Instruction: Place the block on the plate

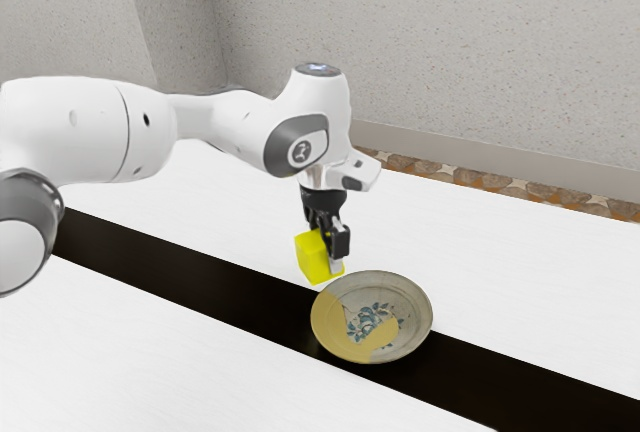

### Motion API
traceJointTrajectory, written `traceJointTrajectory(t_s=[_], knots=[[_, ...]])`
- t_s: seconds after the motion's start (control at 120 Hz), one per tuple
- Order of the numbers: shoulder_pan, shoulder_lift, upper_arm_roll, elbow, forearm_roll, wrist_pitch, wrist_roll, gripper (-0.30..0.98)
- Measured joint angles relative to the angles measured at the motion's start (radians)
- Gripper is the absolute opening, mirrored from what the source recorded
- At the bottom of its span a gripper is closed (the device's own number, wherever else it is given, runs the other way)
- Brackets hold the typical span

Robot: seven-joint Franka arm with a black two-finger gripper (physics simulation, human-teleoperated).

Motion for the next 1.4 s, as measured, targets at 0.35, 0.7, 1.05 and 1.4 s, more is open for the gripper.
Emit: traceJointTrajectory(t_s=[0.35,0.7,1.05,1.4], knots=[[-0.133,0.062,0.000,0.015,-0.045,-0.006,-0.001,0.41],[-0.147,0.082,0.002,0.031,-0.058,0.007,0.001,0.60],[-0.012,-0.058,0.033,0.001,-0.051,-0.116,-0.004,0.67],[0.142,-0.162,0.128,0.033,-0.010,-0.207,-0.010,0.68]])
